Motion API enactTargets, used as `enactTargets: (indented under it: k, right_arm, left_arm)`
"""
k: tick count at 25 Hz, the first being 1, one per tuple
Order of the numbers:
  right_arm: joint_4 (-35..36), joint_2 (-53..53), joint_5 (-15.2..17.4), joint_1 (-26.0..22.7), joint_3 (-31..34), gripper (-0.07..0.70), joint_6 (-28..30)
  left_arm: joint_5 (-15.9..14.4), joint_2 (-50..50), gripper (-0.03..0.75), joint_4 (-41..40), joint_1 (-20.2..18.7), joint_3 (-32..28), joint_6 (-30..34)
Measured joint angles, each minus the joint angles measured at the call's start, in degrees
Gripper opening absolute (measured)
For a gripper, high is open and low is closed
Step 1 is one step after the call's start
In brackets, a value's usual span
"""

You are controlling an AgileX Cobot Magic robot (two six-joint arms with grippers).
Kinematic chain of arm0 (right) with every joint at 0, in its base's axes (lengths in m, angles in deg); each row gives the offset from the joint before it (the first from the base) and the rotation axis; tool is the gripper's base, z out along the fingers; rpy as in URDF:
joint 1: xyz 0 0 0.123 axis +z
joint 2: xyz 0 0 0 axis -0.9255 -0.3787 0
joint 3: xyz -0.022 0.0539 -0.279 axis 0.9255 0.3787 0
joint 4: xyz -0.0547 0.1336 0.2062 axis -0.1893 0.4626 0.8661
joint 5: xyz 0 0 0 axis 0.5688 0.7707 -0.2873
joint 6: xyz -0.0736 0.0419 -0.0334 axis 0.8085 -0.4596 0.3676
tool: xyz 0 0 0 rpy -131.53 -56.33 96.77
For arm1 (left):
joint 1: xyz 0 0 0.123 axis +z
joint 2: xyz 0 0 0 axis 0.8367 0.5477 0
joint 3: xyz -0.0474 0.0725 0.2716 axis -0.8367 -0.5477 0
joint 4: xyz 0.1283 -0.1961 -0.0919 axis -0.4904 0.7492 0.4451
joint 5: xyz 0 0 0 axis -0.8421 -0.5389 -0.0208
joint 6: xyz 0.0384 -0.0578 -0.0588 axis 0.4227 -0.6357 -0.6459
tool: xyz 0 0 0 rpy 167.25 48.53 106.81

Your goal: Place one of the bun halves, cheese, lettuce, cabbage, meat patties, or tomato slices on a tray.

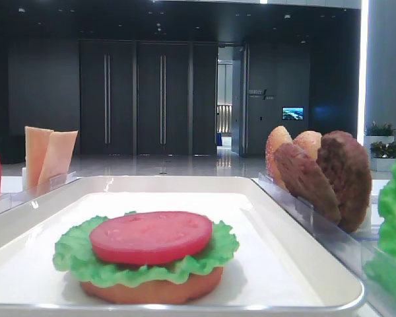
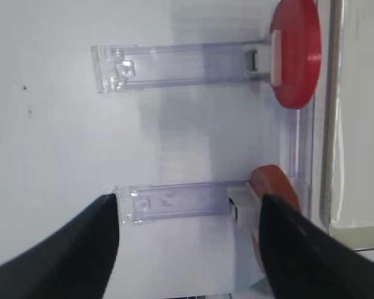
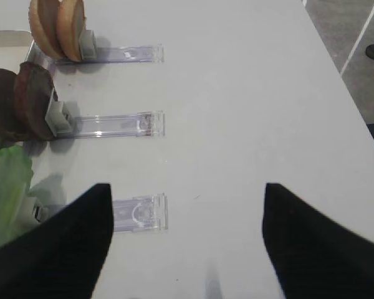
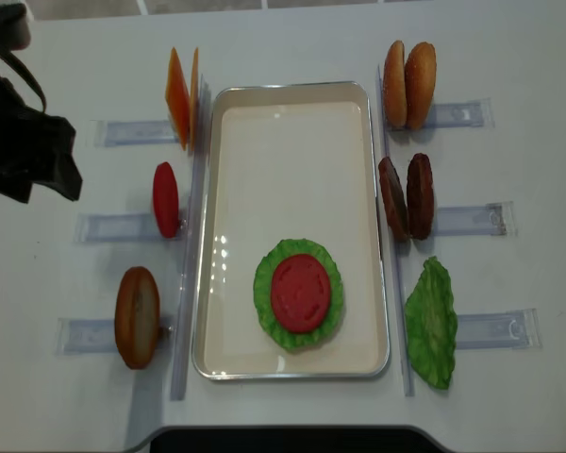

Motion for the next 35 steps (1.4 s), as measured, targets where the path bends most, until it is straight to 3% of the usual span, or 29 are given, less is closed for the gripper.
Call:
enactTargets:
  k: [6, 14, 22, 35]
  right_arm:
    - [0.0, 0.0, 0.0, 0.0, 0.0, 0.482, 0.0]
    - [0.0, 0.0, 0.0, 0.0, 0.0, 0.482, 0.0]
    - [0.0, 0.0, 0.0, 0.0, 0.0, 0.482, 0.0]
    - [0.0, 0.0, 0.0, 0.0, 0.0, 0.482, 0.0]
  left_arm:
    - [0.0, 0.0, 0.535, -0.6, 5.4, 0.0, 2.0]
    - [0.0, -4.1, 0.535, -1.4, 5.8, 0.0, 2.1]
    - [-0.8, -19.3, 0.535, -1.1, 5.8, -1.8, 2.0]
    - [-1.8, -48.8, 0.535, -0.6, 5.8, -15.0, 1.7]
